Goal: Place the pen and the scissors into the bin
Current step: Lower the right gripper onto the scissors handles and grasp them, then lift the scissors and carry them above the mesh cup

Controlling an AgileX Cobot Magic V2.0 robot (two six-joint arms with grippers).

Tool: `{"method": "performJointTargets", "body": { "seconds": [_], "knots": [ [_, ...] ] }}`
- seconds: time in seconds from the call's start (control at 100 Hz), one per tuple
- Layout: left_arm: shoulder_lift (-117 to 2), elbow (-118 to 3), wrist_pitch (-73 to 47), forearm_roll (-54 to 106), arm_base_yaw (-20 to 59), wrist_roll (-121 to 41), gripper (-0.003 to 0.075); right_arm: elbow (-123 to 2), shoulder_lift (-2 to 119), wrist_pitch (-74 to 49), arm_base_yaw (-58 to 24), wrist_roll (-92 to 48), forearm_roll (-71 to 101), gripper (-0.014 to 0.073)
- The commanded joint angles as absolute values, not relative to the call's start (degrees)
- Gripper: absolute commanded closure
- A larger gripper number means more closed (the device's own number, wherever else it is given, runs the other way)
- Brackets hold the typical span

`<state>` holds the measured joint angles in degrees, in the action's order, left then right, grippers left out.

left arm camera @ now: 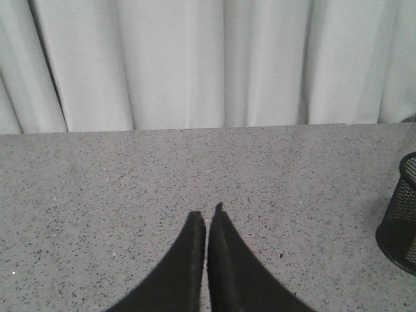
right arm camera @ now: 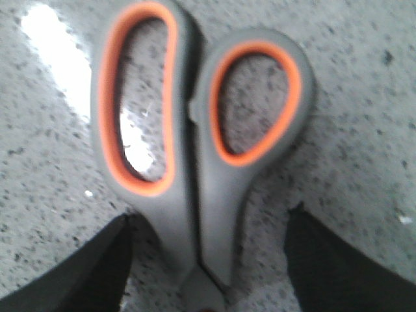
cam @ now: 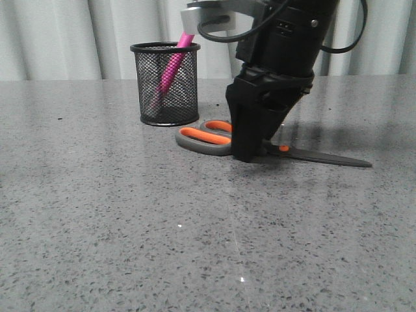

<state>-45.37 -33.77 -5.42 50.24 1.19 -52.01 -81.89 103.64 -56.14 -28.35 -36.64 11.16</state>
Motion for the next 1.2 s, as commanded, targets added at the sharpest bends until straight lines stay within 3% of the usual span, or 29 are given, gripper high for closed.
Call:
{"method": "performJointTargets", "body": {
  "seconds": [0.0, 0.24, 0.49, 0.72, 1.08, 1.19],
  "knots": [
    [-45.03, -35.25, -3.43, 50.40, 1.10, -51.80, 0.0739, -83.42, 102.29, -54.92, -29.11, -37.40, 11.20, 0.0229],
    [-45.03, -35.25, -3.43, 50.40, 1.10, -51.80, 0.0739, -83.42, 102.71, -56.03, -29.44, -37.40, 11.20, 0.0671],
    [-45.03, -35.25, -3.43, 50.40, 1.10, -51.80, 0.0739, -83.67, 94.42, -50.40, -26.68, -35.81, 17.03, 0.0669],
    [-45.03, -35.25, -3.43, 50.40, 1.10, -51.80, 0.0739, -77.94, 82.80, -19.22, -25.85, -35.81, 32.98, 0.0669],
    [-45.03, -35.25, -3.43, 50.50, 1.10, -51.80, 0.0739, -77.79, 91.47, 20.05, -35.48, -35.81, 34.70, 0.0670],
    [-45.03, -35.25, -3.43, 50.50, 1.10, -51.80, 0.0739, -78.86, 95.46, 24.11, -36.32, -35.81, 34.70, 0.0670]
  ]
}}
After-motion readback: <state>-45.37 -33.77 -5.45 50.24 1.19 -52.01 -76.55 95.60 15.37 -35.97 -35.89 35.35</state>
